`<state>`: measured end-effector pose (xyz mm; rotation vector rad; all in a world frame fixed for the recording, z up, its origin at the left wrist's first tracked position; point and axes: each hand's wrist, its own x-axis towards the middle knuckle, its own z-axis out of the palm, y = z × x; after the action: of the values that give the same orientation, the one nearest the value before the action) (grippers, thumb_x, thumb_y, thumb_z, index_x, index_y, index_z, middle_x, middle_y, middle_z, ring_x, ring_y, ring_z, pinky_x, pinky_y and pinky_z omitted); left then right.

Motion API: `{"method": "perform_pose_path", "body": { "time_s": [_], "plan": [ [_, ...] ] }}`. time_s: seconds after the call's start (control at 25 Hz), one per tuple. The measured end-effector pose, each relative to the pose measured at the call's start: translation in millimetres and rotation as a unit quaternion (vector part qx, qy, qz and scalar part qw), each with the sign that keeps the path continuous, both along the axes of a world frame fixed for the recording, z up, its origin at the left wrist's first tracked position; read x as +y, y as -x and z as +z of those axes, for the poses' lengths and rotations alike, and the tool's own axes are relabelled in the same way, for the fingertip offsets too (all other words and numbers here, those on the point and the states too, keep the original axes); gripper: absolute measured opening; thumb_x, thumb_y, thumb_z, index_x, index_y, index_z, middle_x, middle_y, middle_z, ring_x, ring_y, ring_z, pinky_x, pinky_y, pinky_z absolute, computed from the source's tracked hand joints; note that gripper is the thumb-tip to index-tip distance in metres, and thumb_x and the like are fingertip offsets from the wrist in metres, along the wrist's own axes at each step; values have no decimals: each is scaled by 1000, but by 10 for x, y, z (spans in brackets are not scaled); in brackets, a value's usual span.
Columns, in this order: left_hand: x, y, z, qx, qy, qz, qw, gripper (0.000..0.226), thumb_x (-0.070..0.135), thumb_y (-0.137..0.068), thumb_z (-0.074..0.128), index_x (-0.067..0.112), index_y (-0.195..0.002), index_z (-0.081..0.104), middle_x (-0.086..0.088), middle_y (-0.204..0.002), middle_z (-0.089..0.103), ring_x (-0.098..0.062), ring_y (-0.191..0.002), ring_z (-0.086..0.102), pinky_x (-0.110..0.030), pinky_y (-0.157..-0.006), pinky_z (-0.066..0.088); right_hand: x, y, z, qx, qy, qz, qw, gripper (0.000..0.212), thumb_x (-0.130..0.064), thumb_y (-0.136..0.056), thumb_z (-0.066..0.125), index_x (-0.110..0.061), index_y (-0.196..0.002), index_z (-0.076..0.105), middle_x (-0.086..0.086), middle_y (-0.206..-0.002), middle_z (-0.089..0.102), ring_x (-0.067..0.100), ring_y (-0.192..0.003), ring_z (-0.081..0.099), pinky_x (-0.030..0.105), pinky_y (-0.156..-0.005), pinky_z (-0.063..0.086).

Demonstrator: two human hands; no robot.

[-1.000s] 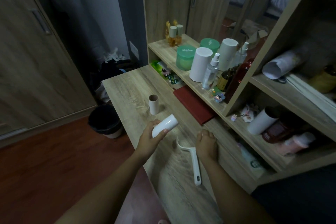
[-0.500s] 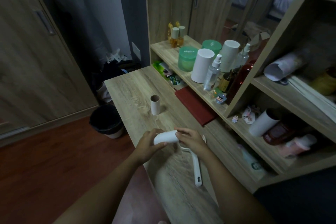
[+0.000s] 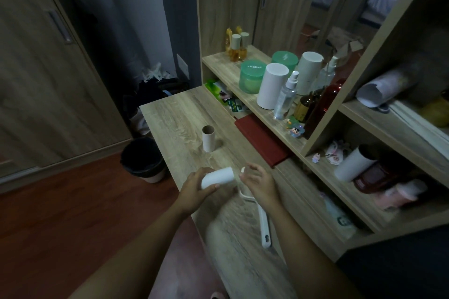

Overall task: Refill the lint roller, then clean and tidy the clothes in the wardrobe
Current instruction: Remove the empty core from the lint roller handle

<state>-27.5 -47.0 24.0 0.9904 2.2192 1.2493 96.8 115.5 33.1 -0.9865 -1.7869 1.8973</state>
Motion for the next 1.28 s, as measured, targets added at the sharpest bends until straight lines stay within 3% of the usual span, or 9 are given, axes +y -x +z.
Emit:
{"method": "perform_pose_path", "body": {
  "time_s": [0.08, 0.2, 0.48, 0.64, 0.72, 0.88, 0.96, 1.12, 1.28],
  "plan": [
    [-27, 60, -15, -1, -2, 30, 1000, 47, 53, -76, 65, 26, -113, 56, 3, -111, 60, -15, -101, 57, -24, -77, 46, -69, -45, -97, -57, -137, 57, 987, 41, -18, -75, 76, -18, -112, 58, -1, -107, 61, 13, -95, 61, 19, -74, 51],
    [-55, 98, 22, 12, -5, 50, 999, 56, 62, -72, 60, 25, -113, 56, 2, -110, 60, -15, -100, 57, -29, -78, 50, -220, -115, -285, -94, -373, 203, 901, 30, -25, -75, 72, -13, -100, 63, 3, -103, 60, 17, -92, 60, 30, -78, 50],
    [-64, 105, 55, 11, 8, 61, 998, 57, 65, -71, 56, 29, -114, 54, 3, -113, 59, -15, -103, 56, -33, -83, 50, -426, -174, -567, -192, -468, 357, 785, 28, -23, -82, 61, -11, -107, 60, 6, -115, 54, 27, -100, 57, 36, -81, 47],
    [-59, 104, 67, 14, 12, 59, 998, 57, 64, -70, 57, 28, -114, 55, 2, -112, 59, -16, -102, 56, -31, -81, 49, -442, -196, -487, -150, -470, 323, 808, 29, -28, -79, 60, -10, -102, 59, 7, -108, 57, 26, -98, 58, 34, -79, 48],
    [-44, 91, 89, 34, 32, 47, 998, 55, 61, -73, 59, 26, -116, 54, 1, -111, 56, -14, -100, 53, -22, -76, 44, -446, -201, -418, -98, -526, 224, 815, 34, -35, -78, 57, -14, -103, 55, 6, -106, 61, 24, -94, 61, 33, -76, 54],
    [13, -5, 215, 81, 111, -7, 990, 56, 30, -81, 68, 15, -130, 45, -5, -112, 39, -18, -97, 48, -31, -87, 46, -392, -38, -176, -116, -547, 99, 823, 69, -29, -68, 72, -20, -128, 40, 9, -129, 54, 22, -112, 54, 38, -85, 51],
    [80, -71, 333, 87, 106, -30, 990, 66, 39, -76, 62, 12, -132, 40, -5, -117, 38, -18, -101, 47, -27, -84, 43, -331, 38, -89, -133, -526, 116, 832, 78, -26, -70, 71, -24, -137, 33, 9, -143, 43, 26, -124, 48, 42, -91, 48],
    [261, -164, 536, 110, 84, -59, 989, 69, 47, -73, 35, 5, -126, 38, -2, -112, 39, -13, -98, 41, -18, -80, 30, -250, 111, 2, -132, -444, 149, 874, 67, -13, -84, 59, -19, -144, 29, 7, -152, 29, 22, -137, 32, 36, -109, 35],
    [328, -216, 633, 105, 71, -67, 990, 52, 30, -81, 35, 2, -124, 37, -9, -114, 42, -11, -93, 39, -12, -75, 30, -195, 153, 11, -115, -393, 102, 907, 58, -3, -82, 60, -11, -136, 40, 5, -144, 41, 20, -128, 44, 25, -101, 37]
  ]
}}
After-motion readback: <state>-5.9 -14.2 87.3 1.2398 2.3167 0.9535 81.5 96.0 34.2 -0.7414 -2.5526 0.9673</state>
